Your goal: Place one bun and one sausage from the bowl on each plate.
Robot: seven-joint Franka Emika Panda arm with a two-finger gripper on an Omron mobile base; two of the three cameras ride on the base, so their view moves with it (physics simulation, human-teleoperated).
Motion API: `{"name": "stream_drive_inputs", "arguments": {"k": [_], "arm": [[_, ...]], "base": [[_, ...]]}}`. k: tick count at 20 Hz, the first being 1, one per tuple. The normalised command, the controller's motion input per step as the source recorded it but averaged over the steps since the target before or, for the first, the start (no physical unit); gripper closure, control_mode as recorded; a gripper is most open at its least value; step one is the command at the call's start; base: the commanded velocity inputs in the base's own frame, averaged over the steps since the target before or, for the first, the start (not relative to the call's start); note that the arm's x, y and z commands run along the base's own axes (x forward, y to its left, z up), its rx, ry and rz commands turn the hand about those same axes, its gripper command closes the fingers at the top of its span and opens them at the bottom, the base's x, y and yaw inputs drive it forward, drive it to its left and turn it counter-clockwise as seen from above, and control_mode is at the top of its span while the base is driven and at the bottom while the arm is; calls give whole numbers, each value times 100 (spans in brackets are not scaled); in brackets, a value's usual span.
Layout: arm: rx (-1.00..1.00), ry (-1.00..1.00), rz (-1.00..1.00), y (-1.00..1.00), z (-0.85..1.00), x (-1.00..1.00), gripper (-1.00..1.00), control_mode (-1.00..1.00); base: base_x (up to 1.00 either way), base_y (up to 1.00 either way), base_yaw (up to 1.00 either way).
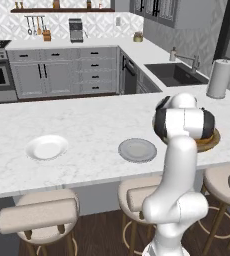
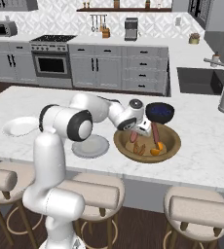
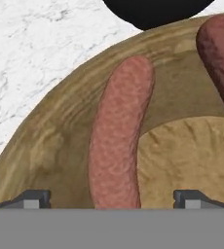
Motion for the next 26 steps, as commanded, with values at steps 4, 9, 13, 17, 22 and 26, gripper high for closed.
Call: {"name": "stream_drive_inputs", "arguments": {"k": [4,9,13,17,22,26], "arm": [[0,0,0,-2,-25,33,-100,-100],[0,0,0,0,-18,24,-100,-100],[0,0,0,0,-14,8,100,-100],[0,0,0,0,-1,0,100,-100],[-1,2,0,4,7,-27,100,-100],[0,0,0,20,77,-85,100,-100]], "base": [[0,0,0],[0,0,0],[0,0,0],[0,0,0],[0,0,0],[0,0,0]]}}
